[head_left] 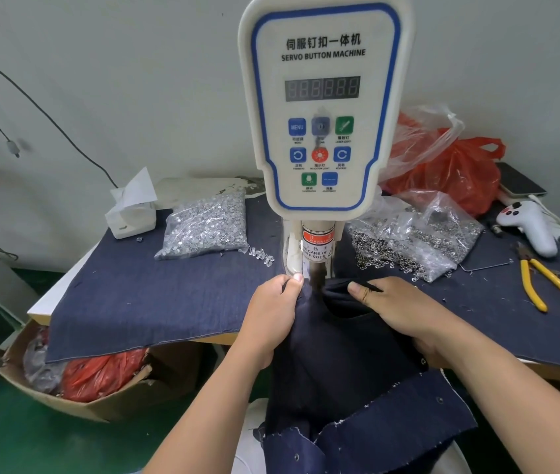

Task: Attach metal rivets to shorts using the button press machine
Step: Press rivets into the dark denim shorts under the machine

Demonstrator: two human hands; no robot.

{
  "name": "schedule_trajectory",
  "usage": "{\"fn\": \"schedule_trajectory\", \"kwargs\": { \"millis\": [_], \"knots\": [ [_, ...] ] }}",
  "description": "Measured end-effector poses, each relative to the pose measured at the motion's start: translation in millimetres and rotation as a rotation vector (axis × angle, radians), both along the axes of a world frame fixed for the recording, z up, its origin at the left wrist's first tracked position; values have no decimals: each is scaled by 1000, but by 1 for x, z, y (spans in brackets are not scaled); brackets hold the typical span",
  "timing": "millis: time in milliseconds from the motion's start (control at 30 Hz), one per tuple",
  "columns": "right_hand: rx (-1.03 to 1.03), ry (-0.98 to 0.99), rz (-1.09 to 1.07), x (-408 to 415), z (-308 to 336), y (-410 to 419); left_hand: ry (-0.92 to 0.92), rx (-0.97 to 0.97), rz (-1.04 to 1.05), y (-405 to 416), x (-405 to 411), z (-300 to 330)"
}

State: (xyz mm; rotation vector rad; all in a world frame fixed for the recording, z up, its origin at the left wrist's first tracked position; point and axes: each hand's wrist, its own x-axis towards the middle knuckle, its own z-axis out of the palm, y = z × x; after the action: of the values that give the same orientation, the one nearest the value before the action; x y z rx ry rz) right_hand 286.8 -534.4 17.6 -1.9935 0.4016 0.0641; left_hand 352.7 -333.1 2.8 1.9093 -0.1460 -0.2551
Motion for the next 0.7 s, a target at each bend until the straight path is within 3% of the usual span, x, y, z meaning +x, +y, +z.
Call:
{"fn": "schedule_trajectory", "kwargs": {
  "millis": [367,600,700],
  "knots": [
    [8,-9,33,-6,7,4,33,-39,-36,2,0,2],
    [499,41,178,-25,15,-5,161,-228,-237,18,-11,5],
    [514,69,289,-30,13,-2,258,-179,-424,34,-18,10]
  ]
}}
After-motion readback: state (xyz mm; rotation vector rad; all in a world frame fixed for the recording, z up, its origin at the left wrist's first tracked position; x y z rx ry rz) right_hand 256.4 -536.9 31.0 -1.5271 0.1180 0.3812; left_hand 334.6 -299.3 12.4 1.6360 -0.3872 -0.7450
